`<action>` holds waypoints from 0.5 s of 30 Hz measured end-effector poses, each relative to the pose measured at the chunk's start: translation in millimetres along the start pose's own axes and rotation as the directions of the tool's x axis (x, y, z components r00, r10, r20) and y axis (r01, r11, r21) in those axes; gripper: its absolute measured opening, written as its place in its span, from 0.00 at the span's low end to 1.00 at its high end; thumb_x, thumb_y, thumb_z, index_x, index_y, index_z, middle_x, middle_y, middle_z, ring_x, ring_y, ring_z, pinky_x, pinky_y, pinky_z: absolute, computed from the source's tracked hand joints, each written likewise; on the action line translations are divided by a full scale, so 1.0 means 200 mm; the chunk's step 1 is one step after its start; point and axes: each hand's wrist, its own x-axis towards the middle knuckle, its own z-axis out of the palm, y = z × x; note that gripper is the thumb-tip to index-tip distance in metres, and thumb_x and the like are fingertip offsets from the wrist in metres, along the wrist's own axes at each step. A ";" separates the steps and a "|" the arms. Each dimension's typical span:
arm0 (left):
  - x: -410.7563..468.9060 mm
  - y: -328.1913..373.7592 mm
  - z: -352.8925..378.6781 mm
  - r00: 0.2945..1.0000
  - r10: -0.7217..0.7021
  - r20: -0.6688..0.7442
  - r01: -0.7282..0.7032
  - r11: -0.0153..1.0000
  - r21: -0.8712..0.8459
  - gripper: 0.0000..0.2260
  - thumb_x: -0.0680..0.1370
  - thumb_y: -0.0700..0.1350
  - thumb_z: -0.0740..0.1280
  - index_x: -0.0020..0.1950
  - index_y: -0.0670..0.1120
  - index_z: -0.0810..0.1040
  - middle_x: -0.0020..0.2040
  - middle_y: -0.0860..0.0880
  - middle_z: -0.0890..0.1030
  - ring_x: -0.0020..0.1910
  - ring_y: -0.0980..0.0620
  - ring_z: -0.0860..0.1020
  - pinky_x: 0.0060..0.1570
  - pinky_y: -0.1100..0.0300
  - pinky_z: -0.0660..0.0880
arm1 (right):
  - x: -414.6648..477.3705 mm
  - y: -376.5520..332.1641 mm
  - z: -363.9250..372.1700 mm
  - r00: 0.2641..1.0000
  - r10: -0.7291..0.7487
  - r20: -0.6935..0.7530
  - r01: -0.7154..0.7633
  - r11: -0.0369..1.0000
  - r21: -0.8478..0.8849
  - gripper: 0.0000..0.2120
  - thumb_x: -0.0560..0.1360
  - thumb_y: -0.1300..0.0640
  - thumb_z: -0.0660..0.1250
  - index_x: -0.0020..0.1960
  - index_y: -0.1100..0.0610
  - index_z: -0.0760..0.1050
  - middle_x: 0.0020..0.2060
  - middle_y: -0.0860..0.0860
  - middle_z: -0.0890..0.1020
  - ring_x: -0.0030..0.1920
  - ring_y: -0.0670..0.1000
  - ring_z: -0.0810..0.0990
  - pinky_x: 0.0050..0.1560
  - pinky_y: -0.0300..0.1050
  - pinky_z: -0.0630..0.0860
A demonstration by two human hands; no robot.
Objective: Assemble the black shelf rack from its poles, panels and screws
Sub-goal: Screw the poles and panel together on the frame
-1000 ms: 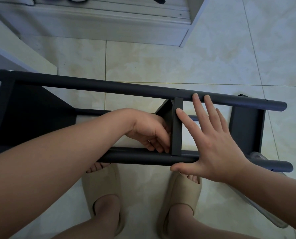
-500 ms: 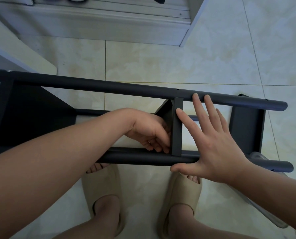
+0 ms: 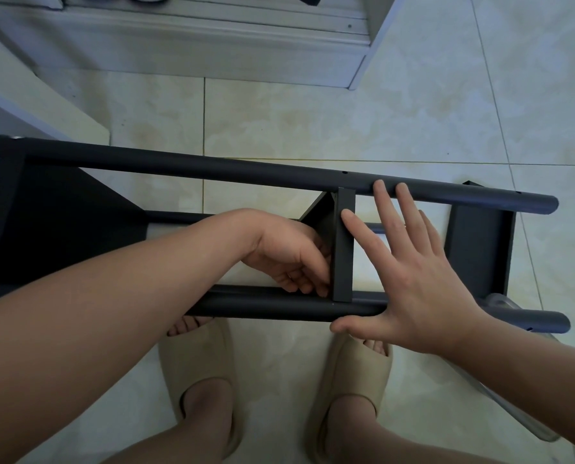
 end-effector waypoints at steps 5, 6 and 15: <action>0.00 0.00 0.00 1.000 0.010 0.000 -0.010 1.000 -0.011 0.06 0.78 0.34 0.68 0.49 0.43 0.81 0.42 0.48 0.82 0.39 0.54 0.77 0.46 0.60 0.73 | 0.00 0.00 0.00 1.000 0.003 -0.002 -0.003 1.000 0.006 0.56 0.66 0.18 0.57 0.83 0.51 0.52 0.82 0.60 0.47 0.81 0.65 0.42 0.74 0.74 0.57; 0.00 0.00 0.00 1.000 0.013 0.004 -0.013 1.000 -0.017 0.06 0.78 0.34 0.68 0.49 0.43 0.81 0.43 0.48 0.82 0.40 0.53 0.77 0.46 0.60 0.73 | 0.00 0.00 0.00 1.000 0.003 -0.002 -0.003 1.000 0.006 0.56 0.66 0.18 0.57 0.83 0.51 0.51 0.82 0.60 0.47 0.81 0.65 0.42 0.74 0.74 0.57; 0.00 0.00 0.00 1.000 0.003 -0.007 -0.002 1.000 0.029 0.04 0.80 0.37 0.66 0.50 0.43 0.80 0.41 0.49 0.82 0.39 0.53 0.77 0.45 0.60 0.74 | 0.00 0.00 0.00 1.000 0.002 -0.005 -0.002 1.000 0.005 0.56 0.66 0.18 0.56 0.83 0.51 0.52 0.82 0.60 0.47 0.81 0.65 0.42 0.74 0.74 0.57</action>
